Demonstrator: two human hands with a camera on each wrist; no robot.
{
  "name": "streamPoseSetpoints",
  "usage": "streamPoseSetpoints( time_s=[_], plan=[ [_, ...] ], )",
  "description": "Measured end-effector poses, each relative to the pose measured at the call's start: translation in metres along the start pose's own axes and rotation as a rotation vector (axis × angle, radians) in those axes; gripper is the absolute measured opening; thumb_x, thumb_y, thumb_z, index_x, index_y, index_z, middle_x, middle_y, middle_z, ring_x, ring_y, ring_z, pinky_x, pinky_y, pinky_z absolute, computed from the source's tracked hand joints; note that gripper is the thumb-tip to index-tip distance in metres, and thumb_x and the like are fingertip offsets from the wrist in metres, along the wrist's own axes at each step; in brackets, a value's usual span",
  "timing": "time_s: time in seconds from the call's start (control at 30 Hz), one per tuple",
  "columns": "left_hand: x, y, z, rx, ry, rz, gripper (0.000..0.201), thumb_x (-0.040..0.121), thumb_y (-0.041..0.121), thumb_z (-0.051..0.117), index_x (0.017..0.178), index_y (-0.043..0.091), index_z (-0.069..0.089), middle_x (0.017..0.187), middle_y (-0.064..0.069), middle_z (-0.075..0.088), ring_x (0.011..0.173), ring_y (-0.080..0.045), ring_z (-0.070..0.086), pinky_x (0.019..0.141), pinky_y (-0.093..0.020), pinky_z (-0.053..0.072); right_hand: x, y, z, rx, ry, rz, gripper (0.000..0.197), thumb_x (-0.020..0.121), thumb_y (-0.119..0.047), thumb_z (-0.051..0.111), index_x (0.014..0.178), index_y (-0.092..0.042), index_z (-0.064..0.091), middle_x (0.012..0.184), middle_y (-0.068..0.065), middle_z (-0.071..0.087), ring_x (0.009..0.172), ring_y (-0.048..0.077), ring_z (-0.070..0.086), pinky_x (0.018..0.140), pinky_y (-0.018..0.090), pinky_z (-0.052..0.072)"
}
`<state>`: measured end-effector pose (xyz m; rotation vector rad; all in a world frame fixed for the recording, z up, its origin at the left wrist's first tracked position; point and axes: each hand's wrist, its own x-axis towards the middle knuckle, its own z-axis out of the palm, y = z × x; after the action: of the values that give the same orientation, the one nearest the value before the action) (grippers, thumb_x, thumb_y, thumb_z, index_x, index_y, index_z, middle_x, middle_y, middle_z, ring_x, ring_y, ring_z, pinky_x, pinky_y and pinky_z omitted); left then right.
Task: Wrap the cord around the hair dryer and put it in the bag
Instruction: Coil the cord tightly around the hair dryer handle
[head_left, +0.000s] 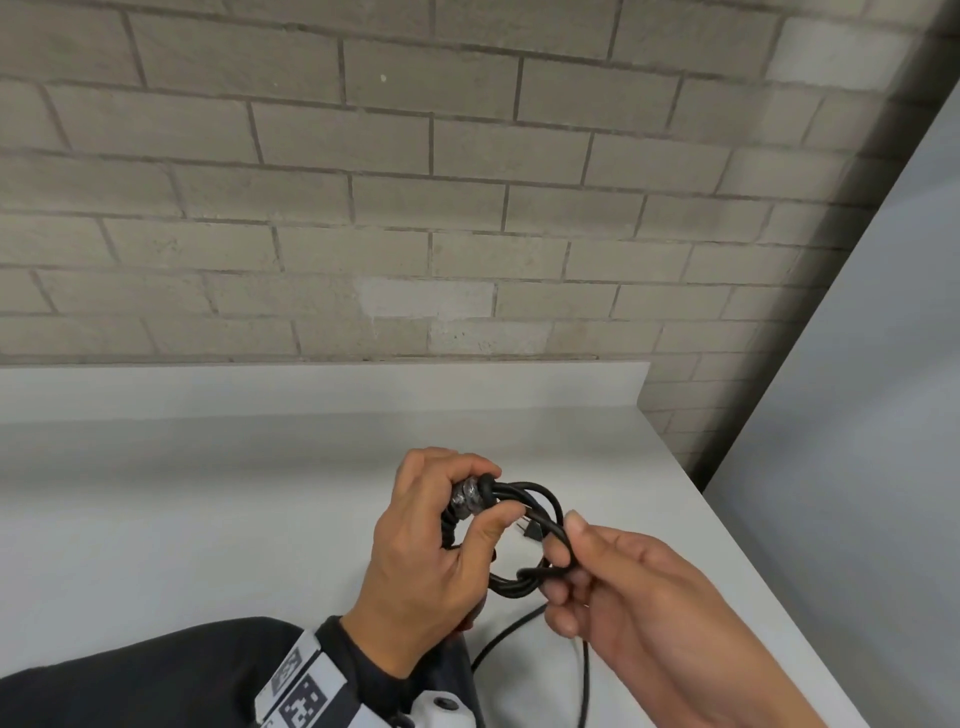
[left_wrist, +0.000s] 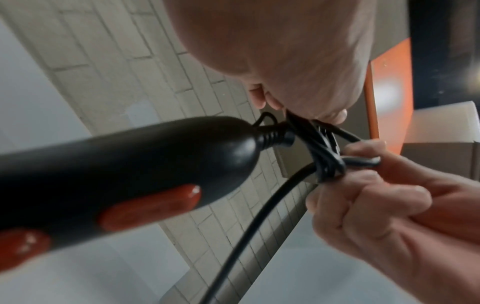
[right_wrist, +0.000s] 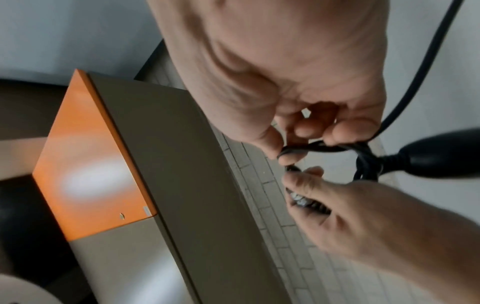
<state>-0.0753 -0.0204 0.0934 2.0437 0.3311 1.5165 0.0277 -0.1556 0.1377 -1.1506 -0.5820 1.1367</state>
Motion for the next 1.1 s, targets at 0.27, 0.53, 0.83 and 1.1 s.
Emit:
streamPoseSetpoints(
  time_s=[0.27,0.53,0.83,1.1],
  plan=[
    [0.0,-0.003,0.004,0.04,0.019,0.0,0.017,0.093,0.041,0.058,0.102,0.026,0.057,0.097,0.013,0.056,0.081,-0.002,0.058,0.073,-0.004,0.043,-0.006,0.031,-0.002,-0.588,0.221,-0.485,0.008,0.078,-0.023,0.069,0.085,-0.027,0.07,0.084,-0.004,0.069,0.08,0.014,0.064,0.069,0.022,0.05],
    [-0.001,-0.003,0.003,0.018,0.021,-0.015,0.027,0.098,0.049,0.05,0.106,0.024,0.059,0.097,0.014,0.056,0.08,0.0,0.059,0.073,-0.004,0.043,-0.008,0.026,0.002,-0.414,0.255,-0.378,0.01,0.076,-0.028,0.074,0.08,-0.02,0.075,0.073,0.008,0.072,0.063,0.013,0.064,0.061,0.022,0.053],
    [-0.001,0.001,0.007,-0.006,-0.014,-0.008,0.022,0.098,0.045,0.05,0.104,0.027,0.061,0.097,0.019,0.056,0.08,-0.011,0.059,0.072,-0.009,0.043,-0.007,0.013,-0.012,0.355,-0.193,0.027,0.044,0.054,-0.038,0.094,0.071,-0.006,0.069,0.055,0.005,0.05,0.048,0.015,0.042,0.041,0.021,0.033],
    [0.006,-0.008,0.002,0.076,0.013,-0.032,0.02,0.096,0.039,0.053,0.093,0.022,0.062,0.082,0.014,0.055,0.078,-0.012,0.055,0.068,-0.01,0.04,0.004,0.069,-0.012,-0.416,0.049,-0.607,0.041,0.066,-0.04,0.086,0.101,-0.023,0.073,0.093,-0.005,0.066,0.077,0.014,0.058,0.068,0.023,0.046]
  ],
)
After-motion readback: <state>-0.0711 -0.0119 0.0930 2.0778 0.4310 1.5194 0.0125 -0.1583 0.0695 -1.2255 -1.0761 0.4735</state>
